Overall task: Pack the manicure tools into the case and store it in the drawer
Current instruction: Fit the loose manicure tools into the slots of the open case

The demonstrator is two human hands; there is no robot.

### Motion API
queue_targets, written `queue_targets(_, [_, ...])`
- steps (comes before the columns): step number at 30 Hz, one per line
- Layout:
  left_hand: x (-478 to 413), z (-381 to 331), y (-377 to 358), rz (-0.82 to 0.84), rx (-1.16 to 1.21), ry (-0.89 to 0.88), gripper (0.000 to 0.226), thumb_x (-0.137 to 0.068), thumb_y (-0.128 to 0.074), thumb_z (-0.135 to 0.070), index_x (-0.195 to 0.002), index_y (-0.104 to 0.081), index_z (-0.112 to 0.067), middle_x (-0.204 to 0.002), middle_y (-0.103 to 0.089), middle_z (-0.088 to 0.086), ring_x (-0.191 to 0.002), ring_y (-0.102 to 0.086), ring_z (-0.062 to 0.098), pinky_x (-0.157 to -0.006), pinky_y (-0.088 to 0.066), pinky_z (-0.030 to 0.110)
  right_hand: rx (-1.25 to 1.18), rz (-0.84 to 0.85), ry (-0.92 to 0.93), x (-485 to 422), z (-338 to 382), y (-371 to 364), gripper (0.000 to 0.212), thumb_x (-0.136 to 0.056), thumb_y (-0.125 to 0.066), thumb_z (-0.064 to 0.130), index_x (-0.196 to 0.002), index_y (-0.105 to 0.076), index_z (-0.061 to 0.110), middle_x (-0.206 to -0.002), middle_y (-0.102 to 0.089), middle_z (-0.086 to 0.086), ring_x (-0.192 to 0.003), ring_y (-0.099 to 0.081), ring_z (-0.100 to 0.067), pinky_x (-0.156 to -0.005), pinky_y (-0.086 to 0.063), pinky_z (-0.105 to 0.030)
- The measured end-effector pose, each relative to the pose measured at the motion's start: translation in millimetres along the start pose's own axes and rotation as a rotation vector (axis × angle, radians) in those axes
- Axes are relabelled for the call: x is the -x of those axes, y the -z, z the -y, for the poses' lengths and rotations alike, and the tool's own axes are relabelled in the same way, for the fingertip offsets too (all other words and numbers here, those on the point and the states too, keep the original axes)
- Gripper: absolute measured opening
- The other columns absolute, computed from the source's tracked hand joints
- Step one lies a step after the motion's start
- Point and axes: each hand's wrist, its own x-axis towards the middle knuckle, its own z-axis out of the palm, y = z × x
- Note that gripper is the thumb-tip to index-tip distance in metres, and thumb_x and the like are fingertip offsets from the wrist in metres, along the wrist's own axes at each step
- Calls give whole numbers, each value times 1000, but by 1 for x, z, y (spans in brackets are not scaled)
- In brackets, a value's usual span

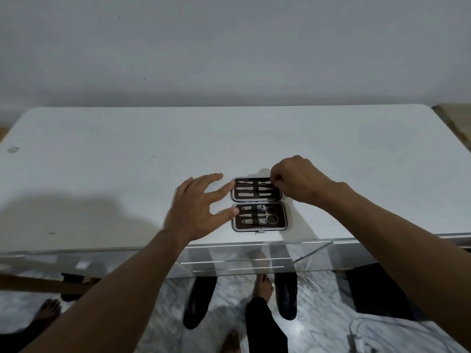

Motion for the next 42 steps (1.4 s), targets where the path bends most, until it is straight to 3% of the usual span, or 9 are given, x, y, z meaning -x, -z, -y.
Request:
queue_targets(13, [0, -1, 1, 14, 2, 4, 61, -83, -36, -74, -137, -45, -45, -148, -40, -11, -137, -30, 10, -114, -15, 42, 45, -1, 22, -5, 5, -1, 26, -80, -53, 1, -93, -71, 13, -93, -71, -11, -85, -64, -31, -74, -53, -34])
queue_targets(18, [-1, -1, 0, 13, -3, 9, 61, -83, -36, -74, -136, -45, -46, -148, -40, -12, -137, -29, 8, -114, -13, 39, 48, 14, 9, -7, 5, -2, 25, -80, -54, -1, -94, -71, 11, -94, -71, -10, -87, -62, -30, -72, -46, -30])
queue_targets(24, [-1, -1, 1, 9, -9, 12, 60, -84, -36, -74, -136, -45, -46, -148, -41, -12, -137, -30, 9, -114, -15, 39, 119, 35, 120, -8, 8, -6, 22, -76, -49, -2, -83, -66, 10, -82, -68, -14, -74, -61, -36, -69, -54, -40])
queue_targets(38, [-1, -2, 1, 21, -8, 11, 62, -83, -35, -74, -136, -47, -44, -148, -42, -9, -137, -31, 12, -113, -17, 43, 30, 63, 130, -13, 16, -3, 31, -84, -49, 2, -103, -71, 12, -104, -71, -9, -97, -62, -30, -77, -44, -31])
queue_targets(42, [-1, -2, 1, 13, -15, 7, 61, -83, -36, -74, -136, -46, -44, -147, -42, -10, -137, -32, 11, -113, -17, 41, -42, 56, 119, -11, 14, -3, 28, -83, -51, 2, -100, -71, 12, -101, -73, -6, -92, -61, -25, -74, -43, -27])
